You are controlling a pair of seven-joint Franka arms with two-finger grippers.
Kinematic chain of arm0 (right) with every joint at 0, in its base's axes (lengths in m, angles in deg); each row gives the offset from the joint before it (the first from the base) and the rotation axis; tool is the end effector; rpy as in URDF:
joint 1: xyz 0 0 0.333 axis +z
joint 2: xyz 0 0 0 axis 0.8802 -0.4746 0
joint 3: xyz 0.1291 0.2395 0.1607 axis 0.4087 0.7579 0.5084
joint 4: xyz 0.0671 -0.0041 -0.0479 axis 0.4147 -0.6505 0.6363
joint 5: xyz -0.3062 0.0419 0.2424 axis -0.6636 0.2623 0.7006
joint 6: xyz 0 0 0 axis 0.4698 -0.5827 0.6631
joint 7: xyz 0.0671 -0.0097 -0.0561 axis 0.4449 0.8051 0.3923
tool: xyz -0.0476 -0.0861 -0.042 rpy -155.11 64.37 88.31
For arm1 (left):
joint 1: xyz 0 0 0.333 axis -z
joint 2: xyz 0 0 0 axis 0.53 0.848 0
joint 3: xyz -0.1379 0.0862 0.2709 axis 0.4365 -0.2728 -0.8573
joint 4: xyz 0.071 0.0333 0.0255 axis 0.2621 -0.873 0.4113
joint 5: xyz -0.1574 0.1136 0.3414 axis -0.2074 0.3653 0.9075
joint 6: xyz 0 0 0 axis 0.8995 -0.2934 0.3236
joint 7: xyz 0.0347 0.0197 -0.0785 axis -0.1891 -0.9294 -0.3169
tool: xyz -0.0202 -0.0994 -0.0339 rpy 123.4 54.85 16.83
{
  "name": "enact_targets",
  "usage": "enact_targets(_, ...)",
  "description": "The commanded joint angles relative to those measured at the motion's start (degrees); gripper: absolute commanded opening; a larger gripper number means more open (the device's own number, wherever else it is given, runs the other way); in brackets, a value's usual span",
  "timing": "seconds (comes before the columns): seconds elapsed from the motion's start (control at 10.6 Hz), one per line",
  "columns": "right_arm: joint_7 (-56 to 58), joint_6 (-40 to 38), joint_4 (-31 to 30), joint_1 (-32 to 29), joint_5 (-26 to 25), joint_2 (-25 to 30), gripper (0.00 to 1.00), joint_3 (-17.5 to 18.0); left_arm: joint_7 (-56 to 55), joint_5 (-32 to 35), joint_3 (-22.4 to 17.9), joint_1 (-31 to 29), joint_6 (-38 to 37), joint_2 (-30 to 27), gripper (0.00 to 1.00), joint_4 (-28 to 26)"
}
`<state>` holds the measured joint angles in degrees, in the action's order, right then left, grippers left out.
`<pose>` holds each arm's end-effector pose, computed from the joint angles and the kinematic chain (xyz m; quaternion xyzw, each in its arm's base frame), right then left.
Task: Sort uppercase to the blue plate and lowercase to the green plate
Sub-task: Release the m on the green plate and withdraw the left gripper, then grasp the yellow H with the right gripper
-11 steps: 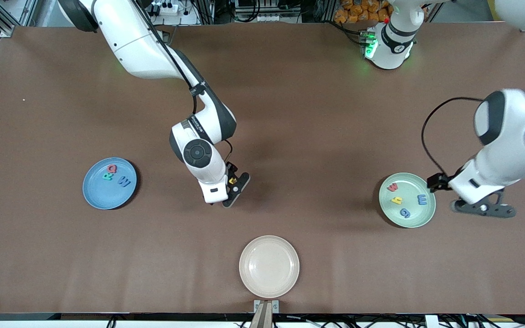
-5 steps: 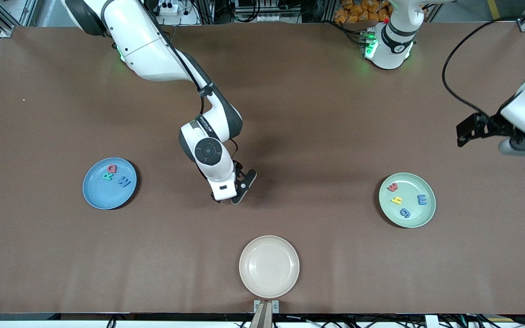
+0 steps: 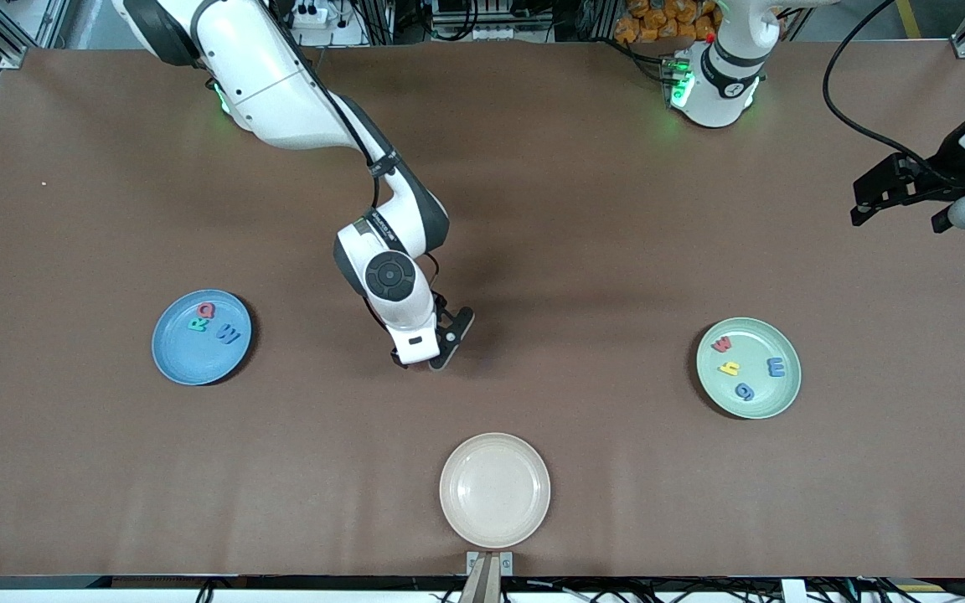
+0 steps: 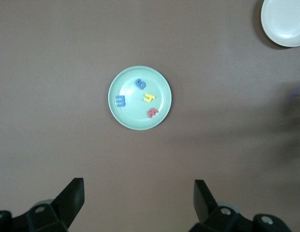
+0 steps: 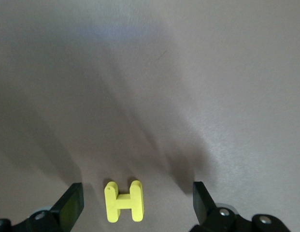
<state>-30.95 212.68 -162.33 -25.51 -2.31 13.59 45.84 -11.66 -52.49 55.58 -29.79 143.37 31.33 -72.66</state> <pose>0.5769 0.3992 0.1744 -0.8684 -0.4958 0.0087 0.0064 0.5538 -0.0484 0.6437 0.9993 -0.0317 0.0159 0.0112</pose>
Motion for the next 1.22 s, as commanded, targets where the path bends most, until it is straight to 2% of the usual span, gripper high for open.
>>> enact_targets(0.0, -0.05, 1.66, -1.7, 0.67, -0.73, 0.14, 1.0, -0.48, -3.85, -0.93, -1.14, 1.39, -1.66, -0.87, 1.0, 0.05)
enact_targets(0.38, -0.05, 1.93, -2.15, 1.11, -0.73, 0.41, 1.0, -0.48, -4.03, -0.67, -0.61, 1.22, -1.66, -0.43, 1.0, -0.04)
enact_targets(0.47, 0.04, 2.28, -2.15, 1.2, -0.9, 0.76, 0.59, -0.57, -3.68, -0.67, -0.53, 0.96, -1.66, -0.17, 1.0, -0.21)
enact_targets(0.56, 0.04, 2.63, -2.32, 1.2, -1.16, 0.76, 0.1, -0.48, -3.94, -0.67, -0.44, 1.04, -1.66, -0.17, 1.0, -0.48)
enact_targets(0.66, 0.04, 2.72, -2.58, 1.2, -1.25, 0.93, 0.0, -0.48, -3.94, -0.67, -0.18, 0.96, -1.66, -0.17, 1.0, -0.48)
enact_targets(1.13, -0.05, 2.37, -3.37, 1.29, -1.25, 1.46, 0.0, -0.57, -3.94, -0.67, -0.09, 0.96, -1.66, -0.17, 1.0, -0.48)
